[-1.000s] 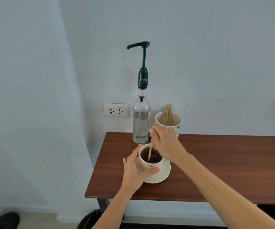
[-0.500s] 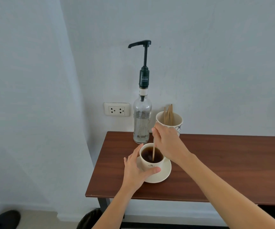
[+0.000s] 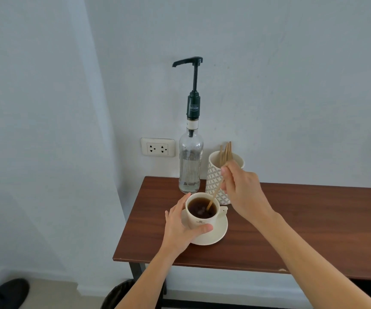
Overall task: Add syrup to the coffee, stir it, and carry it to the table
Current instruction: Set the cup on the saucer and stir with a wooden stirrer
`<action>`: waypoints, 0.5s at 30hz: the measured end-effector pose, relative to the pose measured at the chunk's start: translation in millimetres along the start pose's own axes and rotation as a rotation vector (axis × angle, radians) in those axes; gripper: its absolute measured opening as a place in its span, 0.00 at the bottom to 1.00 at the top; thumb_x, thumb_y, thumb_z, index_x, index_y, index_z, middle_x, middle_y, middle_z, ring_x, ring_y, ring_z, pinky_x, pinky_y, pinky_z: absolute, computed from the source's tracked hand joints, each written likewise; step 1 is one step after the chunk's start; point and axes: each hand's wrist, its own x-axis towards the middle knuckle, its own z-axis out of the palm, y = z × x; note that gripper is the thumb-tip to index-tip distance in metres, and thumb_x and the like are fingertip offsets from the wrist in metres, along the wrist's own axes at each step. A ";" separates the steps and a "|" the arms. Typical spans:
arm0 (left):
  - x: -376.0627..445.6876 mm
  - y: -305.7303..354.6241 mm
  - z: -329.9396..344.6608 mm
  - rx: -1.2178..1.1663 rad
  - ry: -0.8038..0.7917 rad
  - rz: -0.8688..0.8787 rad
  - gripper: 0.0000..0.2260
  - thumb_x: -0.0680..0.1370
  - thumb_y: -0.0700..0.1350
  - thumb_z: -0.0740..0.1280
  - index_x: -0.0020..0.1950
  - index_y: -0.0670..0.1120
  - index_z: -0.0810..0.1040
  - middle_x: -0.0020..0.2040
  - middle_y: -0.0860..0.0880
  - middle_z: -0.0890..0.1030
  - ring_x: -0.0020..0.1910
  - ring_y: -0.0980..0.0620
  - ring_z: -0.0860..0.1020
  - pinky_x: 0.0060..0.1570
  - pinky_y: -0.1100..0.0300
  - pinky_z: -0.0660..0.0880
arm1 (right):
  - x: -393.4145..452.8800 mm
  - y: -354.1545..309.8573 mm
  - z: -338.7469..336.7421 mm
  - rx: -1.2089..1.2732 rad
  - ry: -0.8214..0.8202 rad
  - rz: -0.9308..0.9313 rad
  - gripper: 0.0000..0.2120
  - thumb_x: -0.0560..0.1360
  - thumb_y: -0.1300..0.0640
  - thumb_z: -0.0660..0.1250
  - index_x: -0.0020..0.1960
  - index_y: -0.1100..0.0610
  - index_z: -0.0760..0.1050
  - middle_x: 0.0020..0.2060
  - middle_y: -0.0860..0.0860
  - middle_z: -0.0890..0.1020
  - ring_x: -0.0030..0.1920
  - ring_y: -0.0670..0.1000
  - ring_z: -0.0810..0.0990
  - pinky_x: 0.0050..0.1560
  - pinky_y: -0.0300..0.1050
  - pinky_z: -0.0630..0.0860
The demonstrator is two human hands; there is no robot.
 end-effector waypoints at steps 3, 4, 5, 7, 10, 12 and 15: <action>0.7 -1.5 1.1 0.009 0.009 0.005 0.41 0.58 0.68 0.78 0.68 0.65 0.67 0.67 0.62 0.76 0.70 0.58 0.70 0.73 0.36 0.61 | -4.1 2.7 -8.3 0.036 0.039 0.031 0.10 0.84 0.57 0.54 0.47 0.57 0.70 0.30 0.52 0.81 0.31 0.51 0.81 0.35 0.52 0.80; -0.7 0.2 0.9 0.020 0.014 -0.008 0.42 0.58 0.69 0.78 0.68 0.64 0.66 0.68 0.61 0.75 0.71 0.58 0.69 0.74 0.38 0.61 | -5.3 4.3 -9.5 0.046 0.027 0.056 0.09 0.84 0.58 0.54 0.46 0.56 0.70 0.30 0.51 0.81 0.31 0.50 0.82 0.35 0.49 0.80; -2.9 1.5 0.5 0.001 0.021 -0.022 0.43 0.58 0.70 0.76 0.69 0.64 0.64 0.69 0.60 0.74 0.71 0.57 0.68 0.74 0.41 0.62 | -6.2 6.5 -10.3 0.056 0.036 0.077 0.09 0.84 0.58 0.55 0.45 0.56 0.69 0.31 0.51 0.82 0.32 0.49 0.82 0.36 0.47 0.80; -8.6 4.7 -2.2 -0.103 0.068 -0.050 0.42 0.61 0.73 0.72 0.71 0.62 0.64 0.71 0.58 0.72 0.72 0.56 0.67 0.74 0.48 0.63 | -5.3 10.4 -12.0 0.078 0.092 0.127 0.10 0.84 0.59 0.55 0.45 0.58 0.70 0.30 0.51 0.83 0.32 0.49 0.82 0.36 0.43 0.77; -15.3 7.6 -12.9 -0.101 0.174 -0.073 0.32 0.74 0.67 0.64 0.76 0.57 0.65 0.74 0.59 0.69 0.73 0.59 0.65 0.74 0.53 0.63 | -0.1 13.2 -15.9 0.177 0.160 0.278 0.12 0.84 0.59 0.54 0.44 0.59 0.72 0.29 0.51 0.83 0.31 0.49 0.82 0.37 0.44 0.76; -18.8 3.1 -28.2 -0.034 0.245 -0.073 0.23 0.82 0.58 0.59 0.76 0.53 0.67 0.74 0.59 0.70 0.73 0.60 0.65 0.74 0.55 0.63 | 4.6 12.8 -16.0 0.350 0.254 0.422 0.13 0.83 0.58 0.54 0.44 0.57 0.72 0.29 0.53 0.83 0.29 0.50 0.82 0.38 0.47 0.78; -27.0 -7.1 -68.5 0.056 0.325 -0.064 0.18 0.84 0.52 0.57 0.73 0.51 0.70 0.70 0.59 0.73 0.70 0.60 0.68 0.69 0.63 0.62 | 6.5 3.6 -8.9 0.700 0.328 0.636 0.13 0.83 0.57 0.54 0.43 0.57 0.72 0.30 0.56 0.81 0.26 0.47 0.81 0.34 0.46 0.76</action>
